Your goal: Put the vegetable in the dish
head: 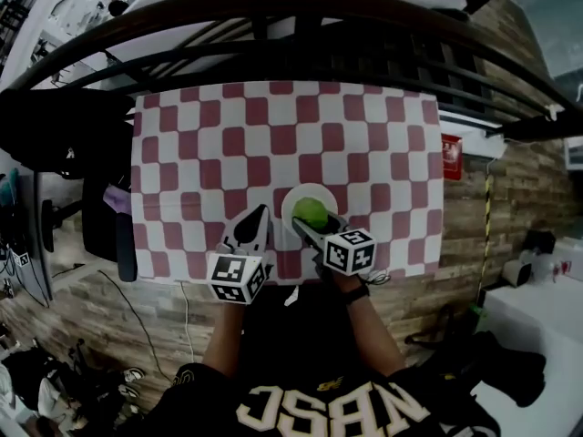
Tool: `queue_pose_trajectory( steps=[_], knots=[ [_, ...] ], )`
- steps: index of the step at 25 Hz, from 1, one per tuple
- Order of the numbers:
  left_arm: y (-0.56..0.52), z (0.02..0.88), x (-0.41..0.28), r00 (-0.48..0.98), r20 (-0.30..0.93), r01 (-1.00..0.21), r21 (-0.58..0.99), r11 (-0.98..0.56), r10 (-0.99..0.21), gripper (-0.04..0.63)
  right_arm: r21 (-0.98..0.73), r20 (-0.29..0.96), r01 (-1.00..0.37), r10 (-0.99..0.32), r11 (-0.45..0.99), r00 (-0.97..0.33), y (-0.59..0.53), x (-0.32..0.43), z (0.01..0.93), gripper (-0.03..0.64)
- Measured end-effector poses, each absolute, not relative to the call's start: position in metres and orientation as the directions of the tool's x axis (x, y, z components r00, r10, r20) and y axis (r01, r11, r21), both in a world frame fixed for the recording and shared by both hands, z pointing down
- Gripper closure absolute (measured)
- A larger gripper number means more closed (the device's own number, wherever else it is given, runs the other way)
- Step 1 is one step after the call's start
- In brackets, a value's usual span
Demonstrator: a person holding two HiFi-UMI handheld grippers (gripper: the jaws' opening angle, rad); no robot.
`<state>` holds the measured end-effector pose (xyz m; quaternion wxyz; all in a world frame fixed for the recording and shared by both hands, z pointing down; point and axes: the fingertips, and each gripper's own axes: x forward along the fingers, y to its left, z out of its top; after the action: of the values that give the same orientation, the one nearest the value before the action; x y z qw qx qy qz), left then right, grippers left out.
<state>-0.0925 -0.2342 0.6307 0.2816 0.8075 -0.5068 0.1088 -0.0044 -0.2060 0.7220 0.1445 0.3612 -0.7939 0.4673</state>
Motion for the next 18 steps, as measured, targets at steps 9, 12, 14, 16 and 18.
queue_pose_trajectory(
  steps=[9, 12, 14, 16, 18],
  knots=[
    [-0.227, 0.648, -0.095, 0.461, 0.492, -0.879, 0.364, -0.306, -0.739, 0.577, -0.691, 0.577, -0.672, -0.358, 0.264, -0.734, -0.204, -0.024, 0.748, 0.339],
    [-0.225, 0.653, -0.098, 0.457, 0.507, -0.881, 0.368, -0.296, -0.731, 0.577, -0.708, 0.576, -0.658, -0.329, 0.258, -0.748, -0.204, -0.026, 0.749, 0.339],
    [-0.224, 0.655, -0.098, 0.458, 0.513, -0.881, 0.372, -0.293, -0.726, 0.577, -0.722, 0.576, -0.652, -0.322, 0.231, -0.752, -0.203, -0.024, 0.751, 0.339],
    [-0.224, 0.655, -0.097, 0.462, 0.512, -0.878, 0.377, -0.294, -0.724, 0.577, -0.734, 0.571, -0.649, -0.336, 0.200, -0.749, -0.204, -0.021, 0.751, 0.339],
    [-0.223, 0.655, -0.095, 0.468, 0.513, -0.875, 0.379, -0.300, -0.720, 0.577, -0.729, 0.577, -0.659, -0.354, 0.182, -0.736, -0.205, -0.018, 0.751, 0.339]
  ],
)
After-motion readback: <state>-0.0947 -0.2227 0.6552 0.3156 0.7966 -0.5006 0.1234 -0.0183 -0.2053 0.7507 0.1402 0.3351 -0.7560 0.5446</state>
